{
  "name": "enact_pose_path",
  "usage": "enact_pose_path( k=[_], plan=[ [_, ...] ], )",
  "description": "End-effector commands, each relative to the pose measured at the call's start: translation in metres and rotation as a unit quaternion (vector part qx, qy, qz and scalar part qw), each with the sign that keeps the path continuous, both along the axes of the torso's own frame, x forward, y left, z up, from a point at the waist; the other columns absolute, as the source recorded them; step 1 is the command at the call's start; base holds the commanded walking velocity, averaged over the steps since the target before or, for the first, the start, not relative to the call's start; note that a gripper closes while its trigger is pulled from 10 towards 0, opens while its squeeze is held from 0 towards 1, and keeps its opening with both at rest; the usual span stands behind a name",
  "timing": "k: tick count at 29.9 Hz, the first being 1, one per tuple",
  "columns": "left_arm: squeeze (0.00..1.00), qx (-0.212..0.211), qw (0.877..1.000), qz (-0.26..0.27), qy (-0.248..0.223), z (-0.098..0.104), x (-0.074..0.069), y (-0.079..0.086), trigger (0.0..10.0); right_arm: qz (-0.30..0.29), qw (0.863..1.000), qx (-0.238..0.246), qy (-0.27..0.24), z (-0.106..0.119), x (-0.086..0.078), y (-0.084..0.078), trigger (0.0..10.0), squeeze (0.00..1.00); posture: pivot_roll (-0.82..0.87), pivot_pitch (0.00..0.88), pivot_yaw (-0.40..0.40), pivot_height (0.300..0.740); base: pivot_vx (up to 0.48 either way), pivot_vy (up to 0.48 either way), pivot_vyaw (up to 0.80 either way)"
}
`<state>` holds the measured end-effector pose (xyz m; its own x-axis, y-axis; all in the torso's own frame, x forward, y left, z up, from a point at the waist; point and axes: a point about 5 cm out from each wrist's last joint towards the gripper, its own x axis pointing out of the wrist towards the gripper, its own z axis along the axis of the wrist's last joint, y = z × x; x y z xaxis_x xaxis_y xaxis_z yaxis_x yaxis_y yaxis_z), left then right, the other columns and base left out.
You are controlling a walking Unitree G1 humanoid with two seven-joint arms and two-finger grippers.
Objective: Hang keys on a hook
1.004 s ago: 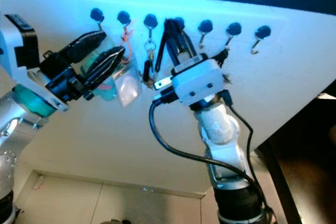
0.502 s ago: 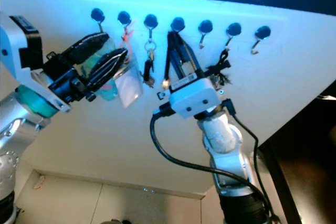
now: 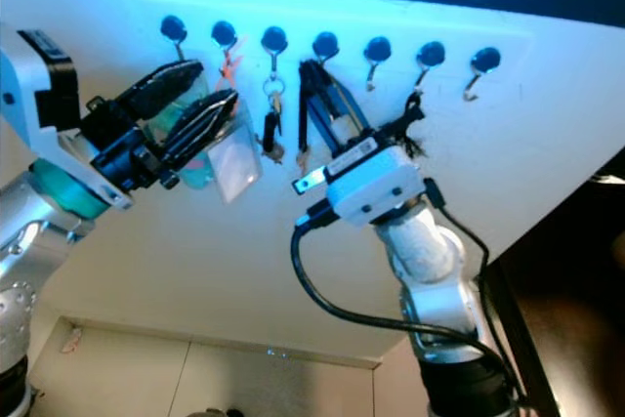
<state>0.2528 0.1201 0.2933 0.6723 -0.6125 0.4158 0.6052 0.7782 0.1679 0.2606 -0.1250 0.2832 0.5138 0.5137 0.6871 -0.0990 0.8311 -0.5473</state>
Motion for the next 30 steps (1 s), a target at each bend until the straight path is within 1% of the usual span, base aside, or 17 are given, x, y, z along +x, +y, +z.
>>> enact_pose_path(
  k=[1, 3, 7, 10, 13, 17, 20, 21, 22, 27, 28, 29, 30],
  plan=[
    [0.0, 0.001, 1.0, -0.001, 0.003, -0.002, 0.0, -0.001, 10.0, -0.003, 1.0, 0.012, -0.008, 0.004, -0.003, -0.003, 10.0, 0.0, 0.03, 0.0, 0.071, 0.74, 0.0, 0.0, 0.0],
    [0.0, 0.001, 1.0, -0.002, 0.004, -0.002, 0.0, -0.001, 10.0, -0.024, 0.999, 0.031, -0.026, 0.011, -0.003, -0.01, 10.0, 0.0, 0.02, 0.0, 0.075, 0.74, 0.0, 0.0, 0.0],
    [0.0, 0.001, 1.0, -0.003, 0.003, -0.002, 0.001, -0.001, 10.0, -0.04, 0.998, 0.047, -0.032, 0.014, -0.001, -0.016, 10.0, 0.0, 0.03, 0.0, 0.074, 0.74, 0.0, 0.0, 0.0],
    [0.0, 0.001, 1.0, -0.003, 0.003, -0.002, 0.001, -0.001, 10.0, -0.039, 0.998, 0.046, -0.031, 0.015, -0.001, -0.016, 10.0, 0.0, 0.03, 0.0, 0.074, 0.74, 0.0, 0.0, 0.0],
    [0.0, 0.001, 1.0, -0.003, 0.003, -0.002, 0.001, -0.001, 10.0, -0.037, 0.998, 0.034, -0.03, 0.013, -0.001, -0.014, 10.0, 0.0, 0.03, 0.0, 0.074, 0.74, 0.0, 0.0, 0.0],
    [0.0, 0.001, 1.0, -0.004, 0.003, -0.002, 0.001, -0.002, 10.0, -0.04, 0.998, 0.033, -0.038, 0.016, -0.002, -0.013, 10.0, 0.0, 0.03, 0.0, 0.074, 0.74, 0.0, 0.0, 0.0],
    [0.0, 0.0, 1.0, -0.005, 0.004, -0.002, 0.001, -0.003, 10.0, -0.059, 0.996, 0.002, -0.061, 0.018, -0.002, -0.01, 10.0, 0.0, 0.03, 0.0, 0.074, 0.74, 0.0, 0.0, 0.0],
    [0.0, 0.0, 1.0, -0.005, 0.004, -0.002, 0.001, -0.003, 10.0, -0.059, 0.996, 0.002, -0.061, 0.018, -0.002, -0.01, 10.0, 0.0, 0.03, 0.0, 0.074, 0.74, 0.0, 0.0, 0.0],
    [0.0, 0.001, 1.0, -0.005, 0.003, -0.002, 0.001, -0.003, 10.0, -0.058, 0.996, -0.006, -0.068, 0.017, -0.002, -0.006, 10.0, 0.0, 0.03, 0.0, 0.076, 0.74, 0.0, 0.0, 0.0],
    [0.0, -0.002, 1.0, -0.001, 0.0, -0.001, 0.001, -0.002, 10.0, -0.056, 0.996, -0.012, -0.072, 0.018, -0.001, -0.003, 10.0, 0.0, 0.03, 0.0, 0.075, 0.74, 0.0, 0.0, 0.0],
    [0.0, -0.006, 1.0, 0.003, -0.001, 0.001, 0.002, -0.001, 10.0, -0.043, 0.997, -0.027, -0.064, 0.016, 0.0, 0.002, 10.0, 0.0, 0.03, 0.0, 0.075, 0.74, 0.0, 0.0, 0.0],
    [0.0, -0.014, 1.0, 0.012, -0.005, 0.004, 0.003, 0.001, 10.0, -0.019, 0.996, -0.066, -0.058, 0.01, -0.001, 0.01, 10.0, 0.0, 0.03, 0.0, 0.075, 0.74, 0.0, 0.0, 0.0],
    [0.0, -0.014, 1.0, 0.012, -0.005, 0.004, 0.003, 0.001, 10.0, -0.019, 0.996, -0.066, -0.058, 0.01, -0.001, 0.01, 10.0, 0.0, 0.03, 0.0, 0.075, 0.74, 0.0, 0.0, 0.0]
  ],
)
